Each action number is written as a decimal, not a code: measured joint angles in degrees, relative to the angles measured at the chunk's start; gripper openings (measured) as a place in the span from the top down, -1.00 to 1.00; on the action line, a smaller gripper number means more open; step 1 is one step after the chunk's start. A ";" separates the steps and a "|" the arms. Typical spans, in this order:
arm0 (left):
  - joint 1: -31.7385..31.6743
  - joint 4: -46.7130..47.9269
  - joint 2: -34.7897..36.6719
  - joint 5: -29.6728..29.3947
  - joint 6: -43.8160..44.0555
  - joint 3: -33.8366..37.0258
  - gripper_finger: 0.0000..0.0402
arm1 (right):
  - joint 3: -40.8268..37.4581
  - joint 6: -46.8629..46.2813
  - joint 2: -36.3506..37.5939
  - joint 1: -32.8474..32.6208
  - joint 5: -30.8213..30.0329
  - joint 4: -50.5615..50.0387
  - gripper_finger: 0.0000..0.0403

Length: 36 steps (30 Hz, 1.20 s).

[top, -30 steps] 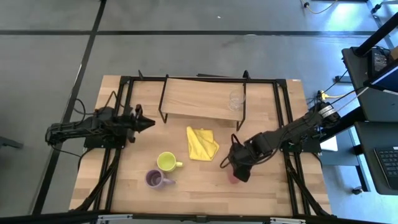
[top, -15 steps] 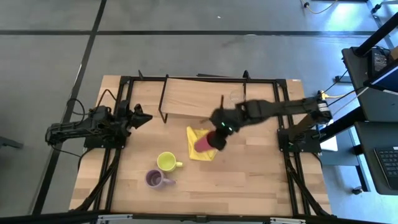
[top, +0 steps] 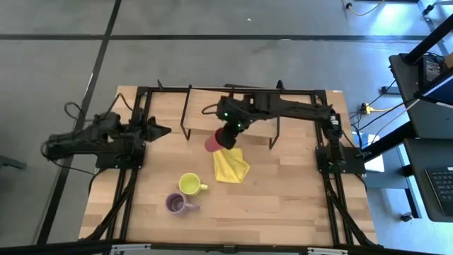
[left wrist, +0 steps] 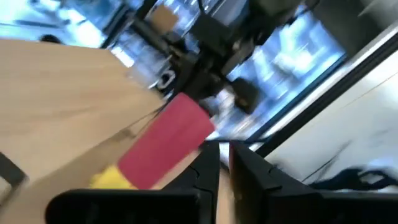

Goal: Stack small to large cups/mugs on shelf
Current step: Put the pink cup to the left on the shelf

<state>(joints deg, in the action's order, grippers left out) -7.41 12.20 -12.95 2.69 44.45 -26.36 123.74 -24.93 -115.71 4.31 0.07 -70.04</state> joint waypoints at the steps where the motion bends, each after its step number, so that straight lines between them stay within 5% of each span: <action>1: -0.01 3.85 -3.49 0.19 -2.21 -4.21 0.87 | 1.65 -0.02 -0.59 0.35 0.10 -0.87 0.96; 8: -0.01 27.50 -28.81 2.81 -16.36 -29.97 0.99 | 11.41 -0.95 -4.05 2.89 -0.12 -4.37 0.95; 14: -0.26 41.23 -43.08 -4.13 -27.83 -46.58 0.98 | 10.54 -1.15 -4.23 5.69 -1.28 -3.92 0.95; 19: -3.69 48.53 -49.61 -10.02 -33.24 -56.88 0.98 | 11.15 2.71 -4.44 6.75 -12.21 -0.59 0.95; 25: -8.13 52.55 -55.28 -11.59 -36.11 -63.89 0.99 | 10.93 3.12 -5.15 8.81 -12.27 2.17 0.95; 36: -10.59 53.21 -58.25 -11.03 -36.48 -64.94 0.98 | 11.26 5.93 -5.01 8.90 -9.39 6.77 0.95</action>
<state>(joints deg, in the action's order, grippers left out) -18.00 65.41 -71.21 -8.34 7.97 -91.31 135.00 -19.00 -120.72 13.22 -9.33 -63.26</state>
